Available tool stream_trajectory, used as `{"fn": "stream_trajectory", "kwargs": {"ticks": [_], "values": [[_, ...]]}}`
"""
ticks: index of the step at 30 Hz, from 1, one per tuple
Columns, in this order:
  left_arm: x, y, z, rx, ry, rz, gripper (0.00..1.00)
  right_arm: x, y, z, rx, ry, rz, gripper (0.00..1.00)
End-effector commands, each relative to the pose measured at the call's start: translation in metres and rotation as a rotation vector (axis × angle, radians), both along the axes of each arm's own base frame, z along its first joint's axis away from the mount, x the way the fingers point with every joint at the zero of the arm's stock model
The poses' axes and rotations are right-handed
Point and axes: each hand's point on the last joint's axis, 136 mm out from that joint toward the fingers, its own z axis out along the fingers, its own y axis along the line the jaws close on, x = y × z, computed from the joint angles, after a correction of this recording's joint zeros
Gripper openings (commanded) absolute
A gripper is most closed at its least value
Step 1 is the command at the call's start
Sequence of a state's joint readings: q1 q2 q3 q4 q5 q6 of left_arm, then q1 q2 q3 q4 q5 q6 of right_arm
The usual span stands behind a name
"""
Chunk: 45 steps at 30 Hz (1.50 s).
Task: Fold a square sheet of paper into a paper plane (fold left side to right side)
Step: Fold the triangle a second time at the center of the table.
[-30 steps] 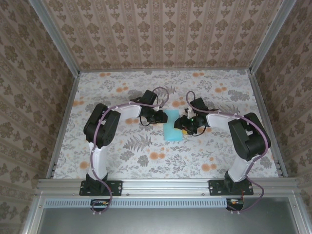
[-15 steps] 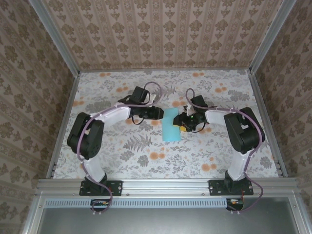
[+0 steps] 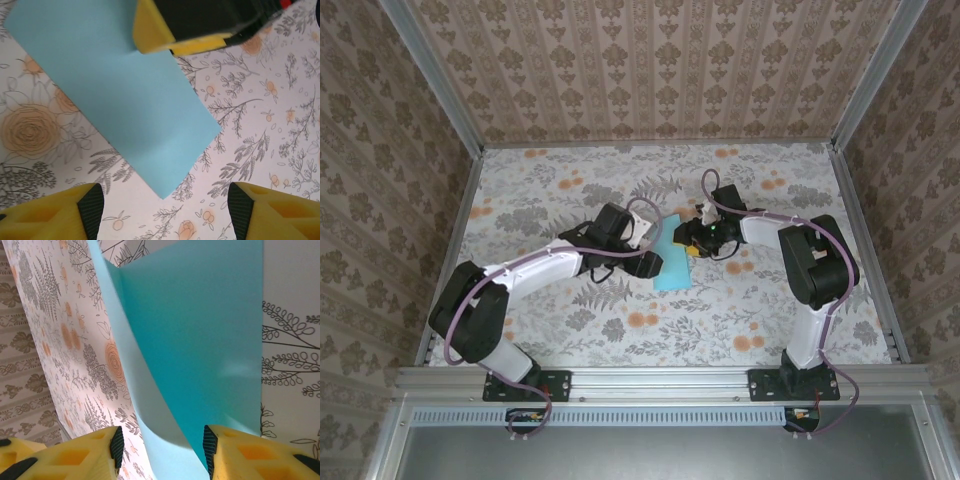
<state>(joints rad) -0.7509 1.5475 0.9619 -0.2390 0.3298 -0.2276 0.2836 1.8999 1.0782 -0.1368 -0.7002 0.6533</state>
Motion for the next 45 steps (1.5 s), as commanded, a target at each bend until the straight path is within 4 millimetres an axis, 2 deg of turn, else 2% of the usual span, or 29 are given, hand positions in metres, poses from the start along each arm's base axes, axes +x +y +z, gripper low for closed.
{"fn": "stream_trajectory", "kwargs": {"ticks": [1,6,9,24,30,36,45], "values": [[-0.006,-0.004,0.005,0.021,-0.083,-0.061,0.72,0.002,0.006,0.005,0.037,-0.023,0.047,0.50],[-0.008,-0.008,0.007,-0.001,-0.116,-0.073,0.75,0.001,0.008,0.019,0.052,-0.122,0.099,0.54],[-0.008,-0.007,0.007,-0.001,-0.126,-0.075,0.75,-0.002,0.009,0.021,0.061,-0.168,0.130,0.56],[-0.006,-0.005,0.014,0.000,-0.159,-0.070,0.75,-0.013,0.009,0.034,0.073,-0.272,0.183,0.56],[-0.006,-0.006,0.017,-0.009,-0.169,-0.079,0.75,-0.010,0.005,0.027,0.034,-0.208,0.145,0.53],[-0.018,-0.022,0.019,0.001,-0.210,-0.148,0.79,-0.007,0.002,0.020,0.014,-0.088,0.081,0.48],[-0.033,-0.050,0.001,0.132,-0.301,-0.222,0.88,-0.007,0.002,0.018,0.017,0.022,0.038,0.42]]}}
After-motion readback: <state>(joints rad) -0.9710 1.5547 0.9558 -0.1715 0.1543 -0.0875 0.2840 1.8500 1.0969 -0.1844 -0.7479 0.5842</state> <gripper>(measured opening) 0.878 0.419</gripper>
